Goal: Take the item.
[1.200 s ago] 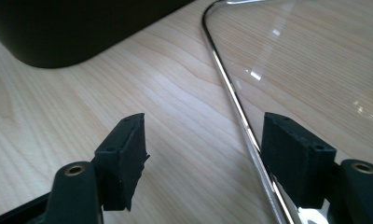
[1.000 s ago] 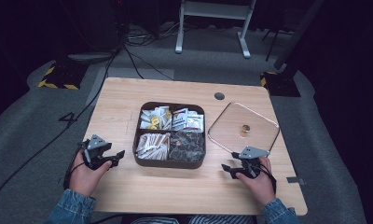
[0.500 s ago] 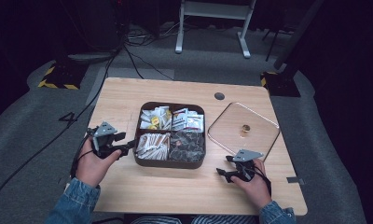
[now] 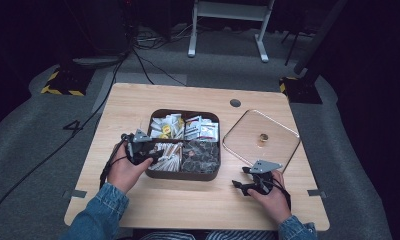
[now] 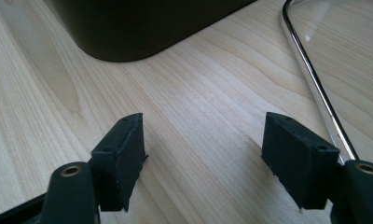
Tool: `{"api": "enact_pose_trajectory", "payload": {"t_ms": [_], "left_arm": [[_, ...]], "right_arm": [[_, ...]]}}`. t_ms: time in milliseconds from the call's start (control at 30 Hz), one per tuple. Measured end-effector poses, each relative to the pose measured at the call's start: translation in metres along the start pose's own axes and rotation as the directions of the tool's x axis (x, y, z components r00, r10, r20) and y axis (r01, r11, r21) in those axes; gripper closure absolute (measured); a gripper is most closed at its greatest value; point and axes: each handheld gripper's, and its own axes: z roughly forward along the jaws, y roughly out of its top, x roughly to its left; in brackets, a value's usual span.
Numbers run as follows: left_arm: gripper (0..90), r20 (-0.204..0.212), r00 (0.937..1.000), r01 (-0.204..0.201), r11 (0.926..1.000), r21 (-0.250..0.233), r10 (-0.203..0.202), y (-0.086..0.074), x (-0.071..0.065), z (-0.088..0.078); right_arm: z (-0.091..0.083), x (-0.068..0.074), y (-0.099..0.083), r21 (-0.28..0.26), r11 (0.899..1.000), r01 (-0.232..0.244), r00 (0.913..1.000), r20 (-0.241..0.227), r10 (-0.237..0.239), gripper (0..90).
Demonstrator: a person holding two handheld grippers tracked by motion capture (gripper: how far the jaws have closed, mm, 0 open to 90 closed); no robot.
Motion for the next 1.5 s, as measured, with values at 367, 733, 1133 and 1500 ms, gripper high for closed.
{"api": "enact_pose_trajectory", "payload": {"t_ms": [367, 733, 1133, 1500], "left_arm": [[61.9, -0.076, 0.9971, -0.006, 0.9983, 0.057, 0.011, -0.005, 0.005, 0.007], [69.8, -0.100, 0.9947, -0.019, 0.9978, 0.063, 0.025, -0.005, 0.007, 0.010], [88.8, -0.116, 0.9920, -0.040, 0.9954, 0.088, 0.050, -0.007, 0.012, 0.012], [90.0, -0.081, 0.9957, -0.045, 0.9990, 0.002, 0.045, -0.003, 0.010, -0.002]], "right_arm": [[0.000, 0.002, 0.000, 0.000, 1.000, 0.011, 0.9999, -0.013, -0.011, 30.3], [0.000, 0.002, 0.000, 0.000, 1.000, 0.011, 0.9999, -0.013, -0.011, 30.3], [0.000, 0.003, 0.000, 0.000, 1.000, 0.017, 0.9996, -0.021, -0.017, 30.3], [0.000, 0.002, 0.000, 0.000, 1.000, 0.017, 0.9996, -0.022, -0.017, 30.3]]}}
